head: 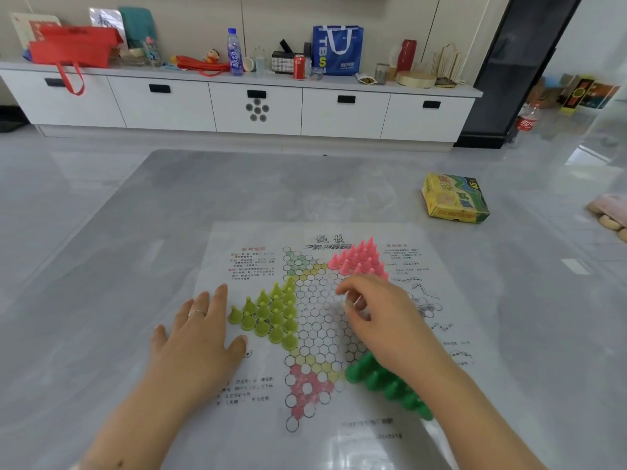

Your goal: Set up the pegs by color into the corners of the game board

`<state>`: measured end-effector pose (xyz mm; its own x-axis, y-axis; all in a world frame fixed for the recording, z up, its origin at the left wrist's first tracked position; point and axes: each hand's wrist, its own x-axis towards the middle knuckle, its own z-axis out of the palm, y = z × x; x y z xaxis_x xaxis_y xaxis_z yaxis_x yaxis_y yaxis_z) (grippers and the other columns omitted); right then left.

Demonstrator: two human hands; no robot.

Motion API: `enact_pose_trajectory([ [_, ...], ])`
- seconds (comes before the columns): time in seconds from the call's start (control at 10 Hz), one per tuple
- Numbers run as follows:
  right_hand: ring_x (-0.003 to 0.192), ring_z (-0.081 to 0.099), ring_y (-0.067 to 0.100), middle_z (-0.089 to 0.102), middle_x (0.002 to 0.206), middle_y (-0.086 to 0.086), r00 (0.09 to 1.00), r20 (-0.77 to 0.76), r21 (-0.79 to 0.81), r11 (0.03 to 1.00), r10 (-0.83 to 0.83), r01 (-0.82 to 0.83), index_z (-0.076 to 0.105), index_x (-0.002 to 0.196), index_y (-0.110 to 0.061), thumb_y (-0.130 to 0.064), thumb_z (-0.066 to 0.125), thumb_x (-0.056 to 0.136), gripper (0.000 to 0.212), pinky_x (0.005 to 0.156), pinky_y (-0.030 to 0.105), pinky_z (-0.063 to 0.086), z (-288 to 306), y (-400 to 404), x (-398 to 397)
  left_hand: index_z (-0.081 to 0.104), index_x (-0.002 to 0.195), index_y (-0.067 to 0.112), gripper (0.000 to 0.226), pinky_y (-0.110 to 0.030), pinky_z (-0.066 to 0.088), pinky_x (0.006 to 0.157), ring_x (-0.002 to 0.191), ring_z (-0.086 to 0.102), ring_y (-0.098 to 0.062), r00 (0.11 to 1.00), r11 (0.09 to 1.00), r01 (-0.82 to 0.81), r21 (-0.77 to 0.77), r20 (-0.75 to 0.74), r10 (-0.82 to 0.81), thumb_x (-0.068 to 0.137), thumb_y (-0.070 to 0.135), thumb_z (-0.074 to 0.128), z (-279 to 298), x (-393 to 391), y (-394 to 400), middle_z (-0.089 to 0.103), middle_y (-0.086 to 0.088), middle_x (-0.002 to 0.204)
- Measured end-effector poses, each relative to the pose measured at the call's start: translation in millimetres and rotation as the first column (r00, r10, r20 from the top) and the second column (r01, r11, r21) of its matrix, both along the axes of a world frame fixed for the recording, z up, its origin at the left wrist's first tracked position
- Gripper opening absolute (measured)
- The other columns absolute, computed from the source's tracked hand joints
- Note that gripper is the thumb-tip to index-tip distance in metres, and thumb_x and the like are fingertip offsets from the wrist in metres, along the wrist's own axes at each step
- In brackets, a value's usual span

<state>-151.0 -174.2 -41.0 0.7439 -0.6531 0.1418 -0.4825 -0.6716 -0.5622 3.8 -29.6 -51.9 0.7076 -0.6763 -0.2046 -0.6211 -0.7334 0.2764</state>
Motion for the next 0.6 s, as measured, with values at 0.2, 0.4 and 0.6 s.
enact_pose_trajectory([
  [0.2,0.089,0.047,0.008,0.054,0.102,-0.008,0.995,-0.099,-0.062,0.998,-0.016,0.01,0.057,0.107,-0.022,-0.01,0.048,0.089,0.024,0.083,0.024,0.042,-11.6,1.0,16.7,-0.012,0.145,0.024,0.075,-0.043,0.01,0.117,0.145,0.001,-0.016,1.0,1.0,0.014,-0.006,-0.004,-0.014,0.092,0.042,0.039,5.3,-0.7,3.1,0.001,0.007,0.157],
  [0.4,0.094,0.053,0.01,0.058,0.106,-0.01,0.99,-0.141,-0.123,0.992,-0.015,-0.002,0.059,0.106,-0.023,-0.013,0.05,0.088,0.023,0.093,0.033,0.042,-10.8,-1.1,16.9,-0.013,0.145,0.024,0.076,-0.042,0.01,0.117,0.145,0.0,-0.016,0.999,1.0,0.03,0.0,-0.013,-0.03,0.092,0.043,0.038,4.9,2.2,5.8,0.0,0.007,0.157],
  [0.6,0.09,0.049,0.004,0.051,0.096,-0.015,0.993,-0.094,-0.033,0.997,-0.069,0.066,0.059,0.108,-0.024,-0.02,0.052,0.089,0.021,0.089,0.024,0.042,2.1,-9.6,7.4,-0.014,0.145,0.024,0.076,-0.042,0.009,0.117,0.145,-0.001,-0.016,0.998,0.998,0.061,0.01,0.016,-0.062,0.092,0.042,0.038,1.2,5.3,6.1,0.0,0.007,0.157],
])
